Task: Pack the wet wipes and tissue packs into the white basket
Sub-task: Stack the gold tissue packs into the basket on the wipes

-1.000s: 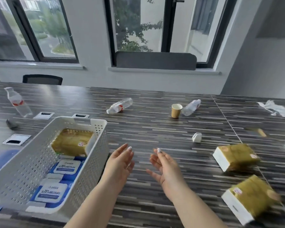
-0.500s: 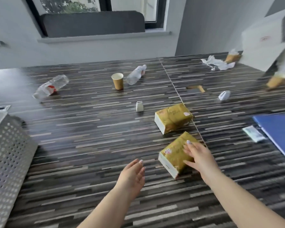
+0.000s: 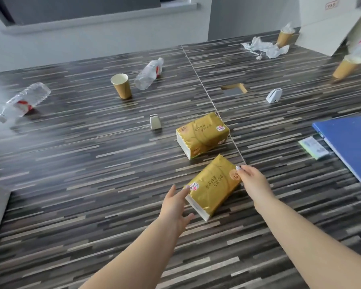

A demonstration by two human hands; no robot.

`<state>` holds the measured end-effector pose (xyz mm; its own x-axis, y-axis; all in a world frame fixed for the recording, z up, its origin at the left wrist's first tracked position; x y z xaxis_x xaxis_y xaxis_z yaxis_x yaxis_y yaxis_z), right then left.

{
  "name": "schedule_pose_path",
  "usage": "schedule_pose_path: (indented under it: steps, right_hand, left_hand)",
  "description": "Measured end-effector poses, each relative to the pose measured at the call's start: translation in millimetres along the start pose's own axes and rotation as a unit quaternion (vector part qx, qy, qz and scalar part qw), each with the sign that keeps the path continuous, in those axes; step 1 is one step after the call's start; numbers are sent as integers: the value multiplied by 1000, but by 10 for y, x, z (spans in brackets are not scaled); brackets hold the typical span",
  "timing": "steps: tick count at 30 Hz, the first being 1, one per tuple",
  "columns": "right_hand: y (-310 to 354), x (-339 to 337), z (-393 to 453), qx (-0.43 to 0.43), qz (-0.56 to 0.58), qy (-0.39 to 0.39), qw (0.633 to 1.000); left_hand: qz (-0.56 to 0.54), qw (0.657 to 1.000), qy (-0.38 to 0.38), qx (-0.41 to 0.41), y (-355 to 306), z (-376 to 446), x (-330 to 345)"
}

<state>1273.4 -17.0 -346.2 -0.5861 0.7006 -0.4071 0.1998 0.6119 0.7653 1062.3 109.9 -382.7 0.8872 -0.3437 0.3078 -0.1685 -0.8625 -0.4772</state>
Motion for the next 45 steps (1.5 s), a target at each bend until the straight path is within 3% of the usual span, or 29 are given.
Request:
schedule_pose_path:
  steps: [5, 15, 18, 21, 27, 33, 37, 40, 45]
  right_hand:
    - [-212, 194, 49, 62, 83, 77, 992]
    - [49, 590, -247, 6, 72, 44, 996]
    - [290, 812, -392, -8, 130, 44, 990]
    - [540, 1061, -525, -15, 192, 84, 978]
    - [1145, 1606, -974, -96, 167, 160, 968]
    - [1563, 2396, -1746, -133, 72, 293, 944]
    - [1765, 2849, -2272, -154, 13, 392, 907]
    - [1899, 3223, -2696, -173, -30, 461, 870]
    - [2063, 3627, -3105, -197, -41, 503, 840]
  left_hand:
    - [9, 999, 18, -39, 5, 100, 86]
    - [-13, 1000, 3, 3, -142, -145, -282]
    - [-45, 999, 15, 26, -267, -269, -447]
    - [-71, 996, 6, 52, -403, -421, -642]
    - [-112, 989, -3, 99, -628, -935, -1233]
    - [25, 982, -47, 181, -1042, -1469, -2119]
    - [100, 977, -3, 190, -1218, -1769, -2432]
    - [87, 974, 41, 207, -1309, -2094, -2641]
    - [59, 969, 72, 229, -1372, -2277, -3013]
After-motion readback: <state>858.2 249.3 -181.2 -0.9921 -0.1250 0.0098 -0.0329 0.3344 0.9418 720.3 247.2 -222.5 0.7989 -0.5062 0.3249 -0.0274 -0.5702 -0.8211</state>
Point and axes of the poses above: each hand's wrist, its own z-axis towards the middle knuckle, its own x-axis out of the palm, y = z × x, the point moved 10 cm from there along z, towards the middle knuckle, and after that the axes turned 5 degrees about y, right-handed, at the moved point
